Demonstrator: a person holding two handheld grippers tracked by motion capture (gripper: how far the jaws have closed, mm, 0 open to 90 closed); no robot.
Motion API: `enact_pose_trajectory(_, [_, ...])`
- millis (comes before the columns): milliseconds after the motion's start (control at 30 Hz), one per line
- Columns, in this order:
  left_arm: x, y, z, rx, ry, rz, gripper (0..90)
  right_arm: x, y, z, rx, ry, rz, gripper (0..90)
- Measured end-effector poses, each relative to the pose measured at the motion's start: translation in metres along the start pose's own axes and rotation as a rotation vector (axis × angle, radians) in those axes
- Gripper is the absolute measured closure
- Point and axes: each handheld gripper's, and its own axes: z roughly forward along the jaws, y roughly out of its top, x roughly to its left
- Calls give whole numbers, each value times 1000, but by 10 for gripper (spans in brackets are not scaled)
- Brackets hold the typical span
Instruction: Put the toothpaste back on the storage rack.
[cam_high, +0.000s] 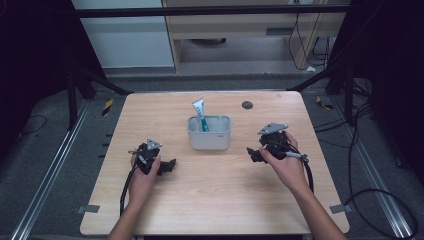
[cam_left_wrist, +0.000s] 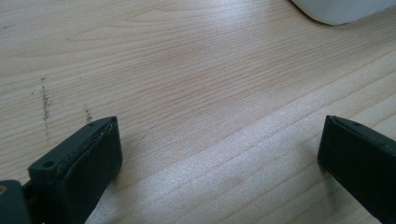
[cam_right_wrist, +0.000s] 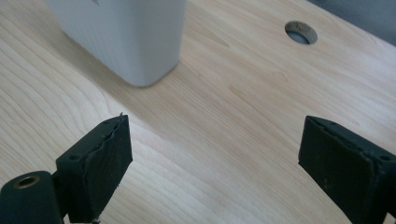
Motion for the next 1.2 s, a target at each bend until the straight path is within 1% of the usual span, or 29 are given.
enact_pose_trajectory(200, [0, 0, 0, 0, 0, 0, 0, -8, -18, 4, 34, -3, 7, 101])
enact_pose_trajectory(400, [0, 0, 0, 0, 0, 0, 0, -16, -40, 14, 72, 9, 55, 101])
enact_pose_trajectory(500, [0, 0, 0, -1, 0, -1, 0, -22, -53, 19, 87, 9, 92, 101])
enact_pose_trajectory(600, [0, 0, 0, -2, 1, -3, 0, -28, -65, 24, 105, -7, 114, 101])
enact_pose_trajectory(633, [0, 0, 0, -2, 1, -3, 0, -31, -69, 25, 107, -8, 131, 101])
enact_pose_trajectory(733, [0, 0, 0, -2, 1, -4, 0, -39, -79, 27, 91, -14, 182, 103])
enact_pose_trajectory(800, [0, 0, 0, -2, 1, -3, 0, -43, -83, 29, 84, -25, 200, 92])
enact_pose_trajectory(833, [0, 0, 0, -2, 1, -3, 0, -45, -86, 29, 70, -24, 218, 94])
enact_pose_trajectory(933, [0, 0, 0, -2, 1, -3, 0, -49, -88, 30, 50, -47, 233, 90])
enact_pose_trajectory(1000, [0, 0, 0, -2, 1, -3, 0, -50, -89, 32, 37, -54, 244, 56])
enact_pose_trajectory(1033, [0, 0, 0, -2, 1, -3, 0, -51, -90, 33, 27, -56, 237, 47])
enact_pose_trajectory(1100, [0, 0, 0, -2, 0, -3, 0, -51, -90, 33, 30, -52, 242, 36])
enact_pose_trajectory(1133, [0, 0, 0, -2, 0, -3, 0, -52, -90, 34, 33, -61, 240, 23])
enact_pose_trajectory(1167, [0, 0, 0, 0, 0, -1, 0, -52, -90, 34, 38, -68, 247, 2])
enact_pose_trajectory(1200, [0, 0, 0, -2, 1, -2, 0, -52, -90, 35, 43, -71, 257, 3])
